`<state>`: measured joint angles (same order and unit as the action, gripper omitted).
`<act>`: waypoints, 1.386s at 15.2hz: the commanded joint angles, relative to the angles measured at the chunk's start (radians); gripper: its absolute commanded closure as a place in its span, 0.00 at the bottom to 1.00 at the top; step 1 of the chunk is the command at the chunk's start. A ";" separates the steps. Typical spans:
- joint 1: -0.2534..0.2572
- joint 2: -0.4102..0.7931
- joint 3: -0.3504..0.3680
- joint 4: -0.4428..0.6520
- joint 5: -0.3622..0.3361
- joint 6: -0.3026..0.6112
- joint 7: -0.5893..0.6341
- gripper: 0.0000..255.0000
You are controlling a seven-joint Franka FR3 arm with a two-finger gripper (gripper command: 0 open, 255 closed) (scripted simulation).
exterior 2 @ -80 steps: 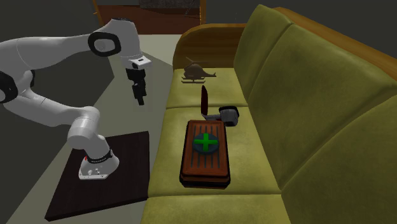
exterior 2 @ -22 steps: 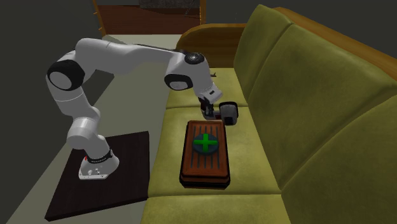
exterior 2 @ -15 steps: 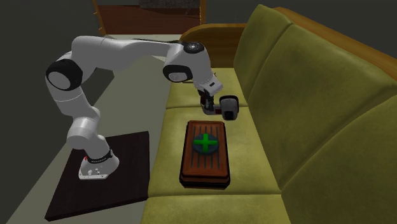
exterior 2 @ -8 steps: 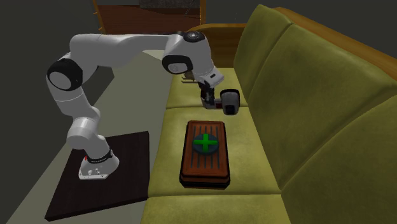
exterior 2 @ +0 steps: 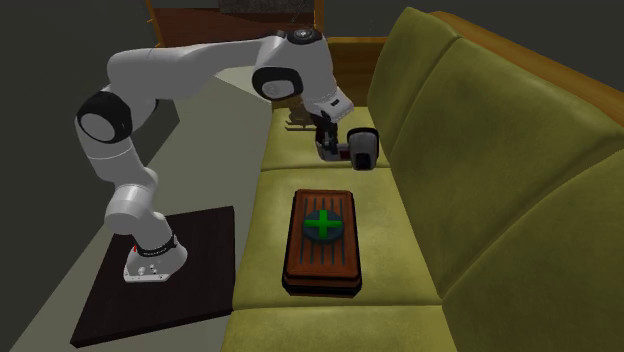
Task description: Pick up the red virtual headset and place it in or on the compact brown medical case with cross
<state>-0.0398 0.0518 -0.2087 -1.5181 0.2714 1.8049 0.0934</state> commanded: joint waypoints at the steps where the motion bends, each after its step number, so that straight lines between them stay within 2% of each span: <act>1: -0.002 0.010 -0.002 0.043 0.001 -0.032 0.005 1.00; 5: -0.005 0.026 -0.004 0.105 0.003 -0.078 0.013 1.00; 13: -0.097 -0.045 -0.086 0.004 0.027 -0.095 -0.166 1.00; 21: -0.192 -0.042 -0.185 -0.007 0.059 -0.142 -0.356 1.00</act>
<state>-0.2187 0.0034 -0.3794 -1.5343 0.3243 1.6736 -0.2348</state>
